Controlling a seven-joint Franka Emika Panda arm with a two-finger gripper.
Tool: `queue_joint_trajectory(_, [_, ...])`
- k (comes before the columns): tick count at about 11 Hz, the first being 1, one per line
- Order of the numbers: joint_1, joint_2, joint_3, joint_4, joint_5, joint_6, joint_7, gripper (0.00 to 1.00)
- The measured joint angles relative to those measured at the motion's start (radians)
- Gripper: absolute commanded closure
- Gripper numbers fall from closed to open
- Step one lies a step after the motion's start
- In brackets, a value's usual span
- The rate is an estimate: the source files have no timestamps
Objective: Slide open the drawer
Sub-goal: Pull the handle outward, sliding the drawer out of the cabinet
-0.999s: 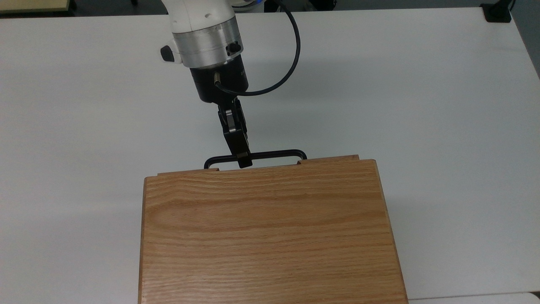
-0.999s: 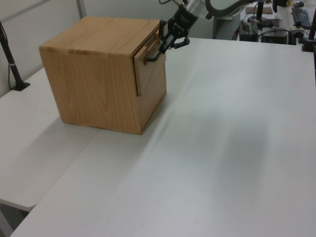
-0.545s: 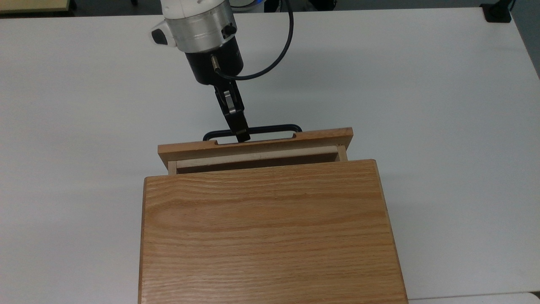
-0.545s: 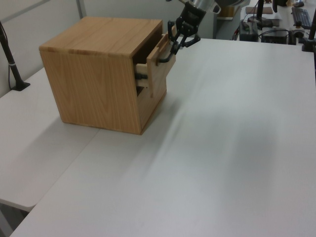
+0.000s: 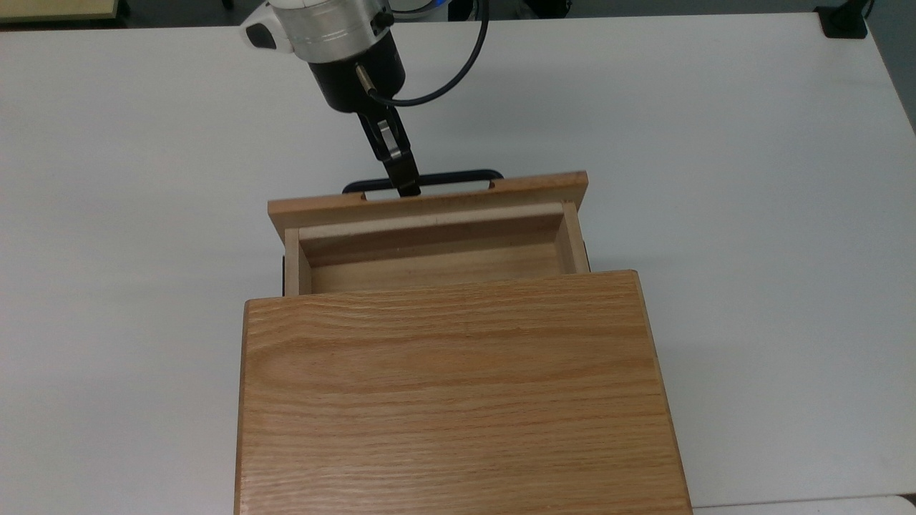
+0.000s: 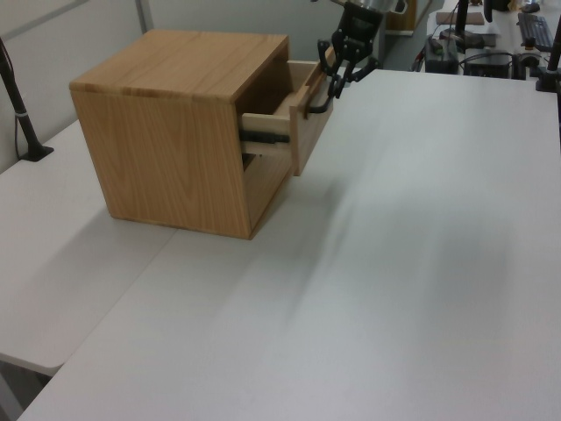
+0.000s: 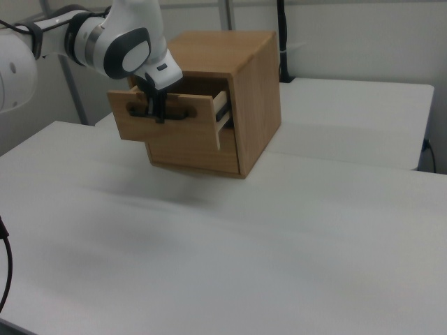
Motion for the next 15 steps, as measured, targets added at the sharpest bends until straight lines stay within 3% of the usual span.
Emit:
queue_joint_trajectory(7, [-0.016, -0.027, 0.0, -0.007, 0.0, -0.11, -0.043, 0.94])
queue_joint_trajectory(15, [-0.054, -0.1, 0.0, -0.078, 0.0, -0.211, -0.131, 0.91])
